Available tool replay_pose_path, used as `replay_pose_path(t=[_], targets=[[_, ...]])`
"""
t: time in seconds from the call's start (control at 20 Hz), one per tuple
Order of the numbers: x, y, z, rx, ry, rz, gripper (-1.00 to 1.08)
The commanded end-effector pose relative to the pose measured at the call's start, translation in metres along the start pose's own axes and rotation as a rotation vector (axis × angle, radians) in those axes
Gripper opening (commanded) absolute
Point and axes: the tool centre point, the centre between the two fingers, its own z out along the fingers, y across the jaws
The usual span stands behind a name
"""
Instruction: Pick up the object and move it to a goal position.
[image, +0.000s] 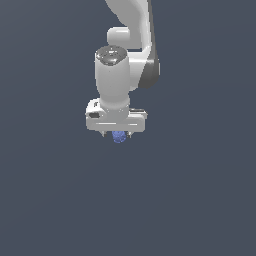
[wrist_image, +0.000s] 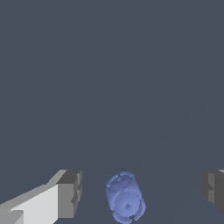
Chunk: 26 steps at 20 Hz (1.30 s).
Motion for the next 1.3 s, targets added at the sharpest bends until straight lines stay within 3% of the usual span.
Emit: replay_pose_path(t=[0.0,0.35,0.8,1.25], targets=[[-0.004,0.001,0.005,0.001,-0.002,-0.015,1.0],[-0.029,0.003,0.032,0.006,-0.014,-0.106,1.0],[-0.083,0.007,0.08,0.02,-0.035,-0.282,1.0],[-0.115,0.008,0.102,0.029,-0.046,-0.378,1.0]])
